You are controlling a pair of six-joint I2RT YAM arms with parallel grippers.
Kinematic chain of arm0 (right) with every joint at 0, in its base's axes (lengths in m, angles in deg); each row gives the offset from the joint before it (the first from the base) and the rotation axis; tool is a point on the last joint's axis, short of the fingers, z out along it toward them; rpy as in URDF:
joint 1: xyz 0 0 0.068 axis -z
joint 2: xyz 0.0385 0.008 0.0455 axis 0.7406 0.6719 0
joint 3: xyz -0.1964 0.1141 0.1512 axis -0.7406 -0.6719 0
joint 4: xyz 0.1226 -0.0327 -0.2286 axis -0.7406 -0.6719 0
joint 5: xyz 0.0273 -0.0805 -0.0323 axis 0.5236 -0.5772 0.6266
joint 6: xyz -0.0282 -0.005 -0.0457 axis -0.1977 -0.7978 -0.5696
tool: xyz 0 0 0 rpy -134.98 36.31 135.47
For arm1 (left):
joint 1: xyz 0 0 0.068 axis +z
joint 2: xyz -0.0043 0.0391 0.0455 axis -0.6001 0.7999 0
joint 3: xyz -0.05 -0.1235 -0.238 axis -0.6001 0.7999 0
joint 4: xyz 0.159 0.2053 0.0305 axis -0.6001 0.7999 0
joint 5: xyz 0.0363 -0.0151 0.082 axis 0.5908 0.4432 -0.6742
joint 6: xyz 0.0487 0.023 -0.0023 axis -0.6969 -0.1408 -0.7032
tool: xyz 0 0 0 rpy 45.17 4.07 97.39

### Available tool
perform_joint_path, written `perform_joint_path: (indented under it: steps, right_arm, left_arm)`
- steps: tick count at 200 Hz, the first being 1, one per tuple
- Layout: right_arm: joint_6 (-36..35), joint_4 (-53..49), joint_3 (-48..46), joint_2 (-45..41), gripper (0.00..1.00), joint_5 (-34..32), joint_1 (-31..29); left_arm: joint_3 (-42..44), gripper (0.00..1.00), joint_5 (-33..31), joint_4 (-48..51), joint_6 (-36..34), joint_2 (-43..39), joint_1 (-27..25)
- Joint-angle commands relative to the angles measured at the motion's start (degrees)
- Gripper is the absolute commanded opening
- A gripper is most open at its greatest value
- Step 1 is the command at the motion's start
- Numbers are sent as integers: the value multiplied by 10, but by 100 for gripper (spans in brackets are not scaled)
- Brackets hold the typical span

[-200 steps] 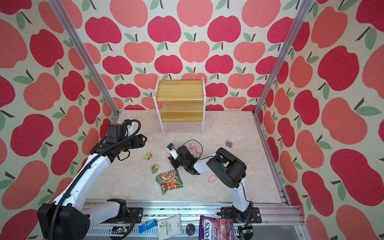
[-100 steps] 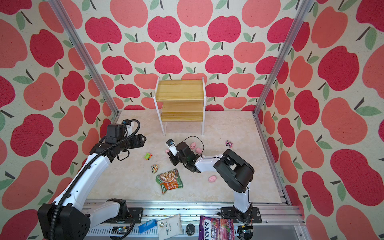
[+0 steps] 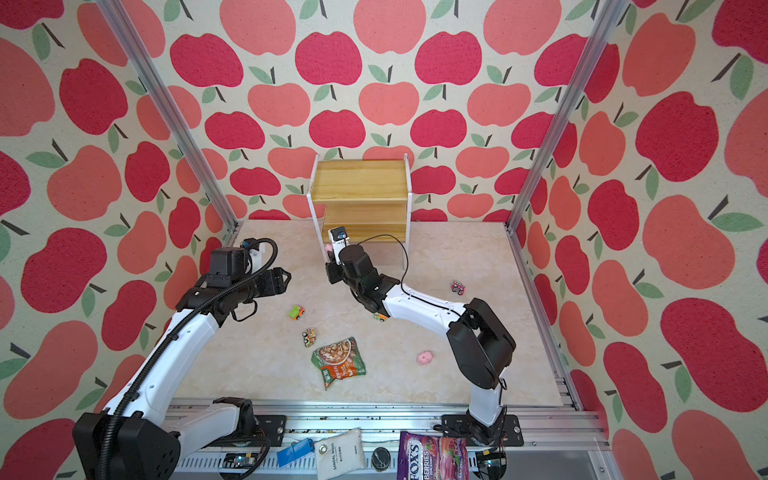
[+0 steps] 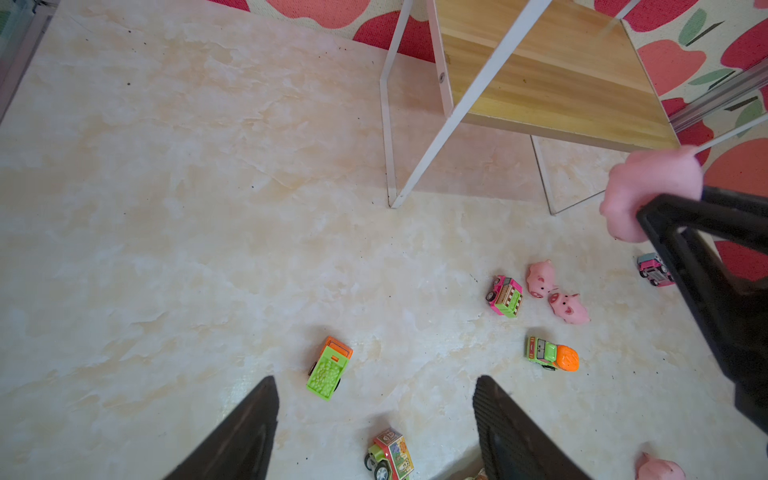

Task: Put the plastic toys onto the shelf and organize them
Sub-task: 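Carry the pig with the right gripper onto the lower shelf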

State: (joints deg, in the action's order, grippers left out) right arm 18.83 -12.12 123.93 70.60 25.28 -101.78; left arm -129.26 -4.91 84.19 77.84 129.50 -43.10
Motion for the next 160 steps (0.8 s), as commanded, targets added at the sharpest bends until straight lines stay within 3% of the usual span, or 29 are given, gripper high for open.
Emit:
perform_joint_path:
  steps: [1, 90, 160]
  right_arm:
    - [68, -48, 46, 38, 18, -61, 13]
    - [115, -107, 233, 173, 18, -144, 12]
    - [110, -103, 332, 254, 19, -165, 11]
  left_arm:
    - [-3, 76, 8, -10, 1, -13, 3]
    - [-3, 76, 25, -14, 0, -41, 11]
    - [-2, 76, 27, -16, 3, -50, 15]
